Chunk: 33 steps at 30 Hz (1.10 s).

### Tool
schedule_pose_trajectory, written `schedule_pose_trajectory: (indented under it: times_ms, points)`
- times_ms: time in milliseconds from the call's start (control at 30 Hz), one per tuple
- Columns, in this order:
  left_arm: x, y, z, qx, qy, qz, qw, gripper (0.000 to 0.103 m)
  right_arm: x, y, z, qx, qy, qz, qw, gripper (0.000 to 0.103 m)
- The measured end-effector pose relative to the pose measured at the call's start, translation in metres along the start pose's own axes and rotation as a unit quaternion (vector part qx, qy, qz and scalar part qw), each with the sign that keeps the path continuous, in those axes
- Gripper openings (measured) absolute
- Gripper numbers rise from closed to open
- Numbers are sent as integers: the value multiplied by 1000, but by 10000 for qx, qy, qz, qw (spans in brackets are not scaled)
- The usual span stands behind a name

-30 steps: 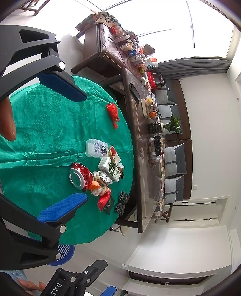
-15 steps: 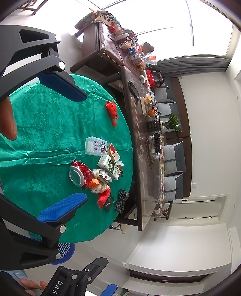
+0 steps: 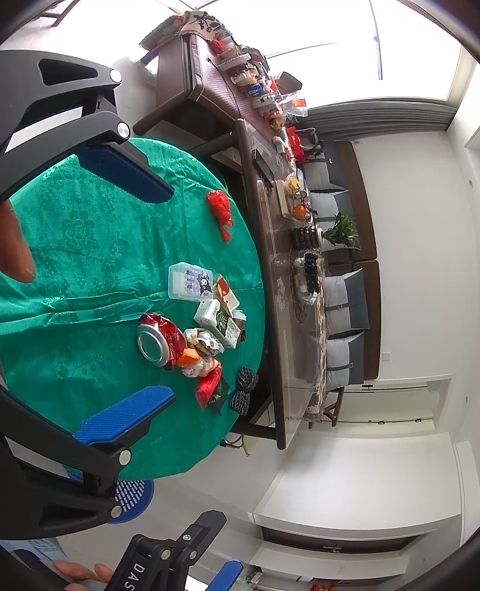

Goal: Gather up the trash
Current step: 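Grasp the crushed red Coke can with the left tool while the right tool grasps the green packet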

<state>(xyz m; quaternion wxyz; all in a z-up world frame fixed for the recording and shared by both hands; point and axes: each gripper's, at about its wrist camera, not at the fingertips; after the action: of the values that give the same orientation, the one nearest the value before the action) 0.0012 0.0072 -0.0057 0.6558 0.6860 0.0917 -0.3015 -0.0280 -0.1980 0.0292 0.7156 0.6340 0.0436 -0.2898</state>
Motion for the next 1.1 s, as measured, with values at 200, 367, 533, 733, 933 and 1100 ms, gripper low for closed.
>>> schedule_pose_trajectory:
  times_ms: [200, 367, 533, 733, 933, 1100]
  points:
    - [21, -16, -9, 100, -72, -339, 9993, 98, 8, -6, 2, 62, 61, -16, 10000, 98]
    - [45, -33, -17, 207, -519, -556, 9969, 98, 20, -17, 4, 48, 138, -158, 9998, 98]
    - [92, -41, -21, 595, -1307, -908, 9854, 98, 32, -29, 5, -57, 191, -283, 9994, 98]
    - [151, -37, -32, 898, -1806, -1278, 9711, 98, 43, -41, 7, -113, 469, -341, 9983, 98]
    - [211, -34, -26, 1447, -1993, -1591, 9560, 98, 71, -51, 9, -86, 755, -731, 9944, 98]
    - [237, -35, -25, 1617, -2350, -1794, 9415, 97, 121, -46, 17, -152, 1004, -1067, 9891, 98]
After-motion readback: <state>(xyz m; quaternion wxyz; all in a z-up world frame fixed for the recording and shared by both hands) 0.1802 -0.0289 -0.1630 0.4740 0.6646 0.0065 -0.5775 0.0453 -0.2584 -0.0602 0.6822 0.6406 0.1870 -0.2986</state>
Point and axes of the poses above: each gripper's, at about its wrist camera, not at the fingertips, and x roughly the way its jaws point, z to its right, y to its top, and after that the axes turned 12 degrees about -y, right-handed
